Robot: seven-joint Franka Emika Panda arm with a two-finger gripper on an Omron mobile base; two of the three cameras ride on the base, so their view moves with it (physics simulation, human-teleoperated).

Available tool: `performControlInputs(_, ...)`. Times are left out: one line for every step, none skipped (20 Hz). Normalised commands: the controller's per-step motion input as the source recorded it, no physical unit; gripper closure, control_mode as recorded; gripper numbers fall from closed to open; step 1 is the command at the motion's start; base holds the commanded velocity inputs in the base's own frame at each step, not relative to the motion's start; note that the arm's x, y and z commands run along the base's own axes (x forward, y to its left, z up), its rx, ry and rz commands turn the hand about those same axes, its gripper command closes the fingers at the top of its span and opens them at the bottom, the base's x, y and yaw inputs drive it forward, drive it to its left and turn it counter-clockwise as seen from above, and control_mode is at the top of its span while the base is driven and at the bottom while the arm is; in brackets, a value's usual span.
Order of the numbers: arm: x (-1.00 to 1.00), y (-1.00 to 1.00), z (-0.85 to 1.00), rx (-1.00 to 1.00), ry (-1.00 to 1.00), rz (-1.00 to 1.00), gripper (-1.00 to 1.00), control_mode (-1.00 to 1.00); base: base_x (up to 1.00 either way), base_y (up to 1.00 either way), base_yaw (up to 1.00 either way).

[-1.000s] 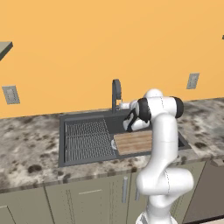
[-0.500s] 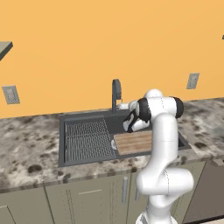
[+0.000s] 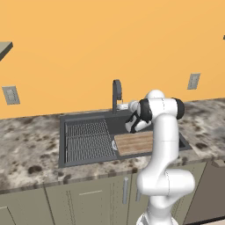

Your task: Turn on the sink faucet with hot water and rinse the cutting board for ten seconds, then turn off the faucet. Push the cutting board to reach the water if necessary.

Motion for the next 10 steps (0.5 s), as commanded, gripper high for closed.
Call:
performControlInputs(0.23,0.00,0.00,0.01,0.00,0.04,-1.00,-1.00,0.00,0.00,0.00)
performControlInputs(0.24,0.00,0.00,0.01,0.00,0.04,-1.00,-1.00,0.00,0.00,0.00)
performControlInputs(0.24,0.00,0.00,0.01,0.00,0.04,-1.00,-1.00,0.00,0.00,0.00)
performControlInputs(0.23,0.00,0.00,0.01,0.00,0.03,-1.00,-1.00,0.00,0.00,0.00)
performControlInputs(0.23,0.00,0.00,0.00,0.00,0.03,-1.00,-1.00,0.00,0.00,0.00)
performControlInputs(0.21,0.00,0.00,0.01,0.00,0.03,-1.00,-1.00,0.00,0.00,0.00)
performControlInputs(0.17,0.00,0.00,0.01,0.00,0.02,-1.00,-1.00,0.00,0.00,0.00)
performControlInputs(0.16,0.00,0.00,0.01,0.00,0.02,-1.00,-1.00,0.00,0.00,0.00)
performControlInputs(0.16,0.00,0.00,0.00,0.00,0.02,-1.00,-1.00,0.00,0.00,0.00)
performControlInputs(0.17,0.00,0.00,0.00,0.00,0.02,-1.00,-1.00,0.00,0.00,0.00)
